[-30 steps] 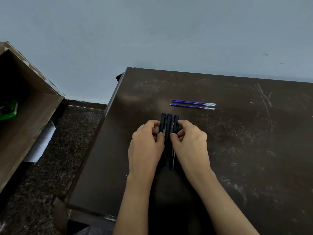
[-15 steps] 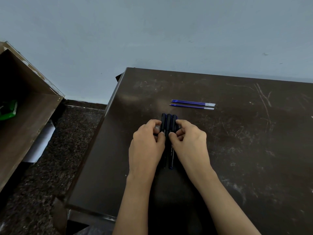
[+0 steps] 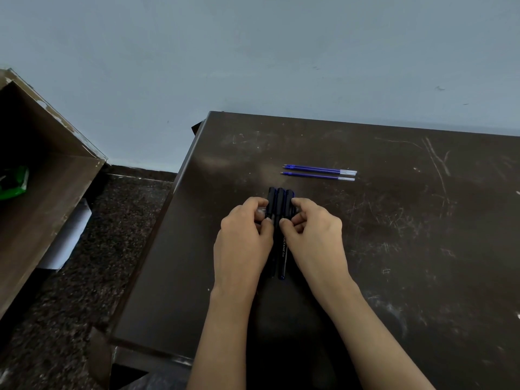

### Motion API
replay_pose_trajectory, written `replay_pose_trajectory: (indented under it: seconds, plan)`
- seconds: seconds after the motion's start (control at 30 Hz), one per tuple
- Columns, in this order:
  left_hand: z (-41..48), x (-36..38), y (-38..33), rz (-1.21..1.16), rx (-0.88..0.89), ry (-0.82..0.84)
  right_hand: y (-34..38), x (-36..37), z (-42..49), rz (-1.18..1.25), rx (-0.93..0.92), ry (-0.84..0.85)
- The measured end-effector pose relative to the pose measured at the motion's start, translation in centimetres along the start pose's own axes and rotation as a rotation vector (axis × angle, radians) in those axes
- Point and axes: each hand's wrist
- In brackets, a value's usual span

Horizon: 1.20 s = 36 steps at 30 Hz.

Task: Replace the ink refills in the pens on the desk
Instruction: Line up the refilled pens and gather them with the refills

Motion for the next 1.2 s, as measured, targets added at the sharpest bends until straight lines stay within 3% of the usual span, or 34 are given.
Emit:
replay_pose_trajectory:
  seconds: [0.67, 0.97, 1.2]
  plan:
    - [0.1, 0.0, 0.0, 0.013, 0.012, -0.046, 0.3, -0.5, -0.1, -0.010, 0.009, -0.004]
    - [0.1, -0.1, -0.6, 0.004, -0.005, -0.064, -1.8, -2.8, 1.3, -0.080, -0.102, -0.184]
    - [0.0, -0.3, -1.0, -0.012, 0.005, -0.063, -1.1, -4.2, 6.1, -0.293, -0.246, -0.080]
Point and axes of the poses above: each hand's wrist, its own z-axis towards the middle knuckle, its own x-axis out of the palm, y = z × x, and after that the axes turned 10 degrees about -y, right-handed
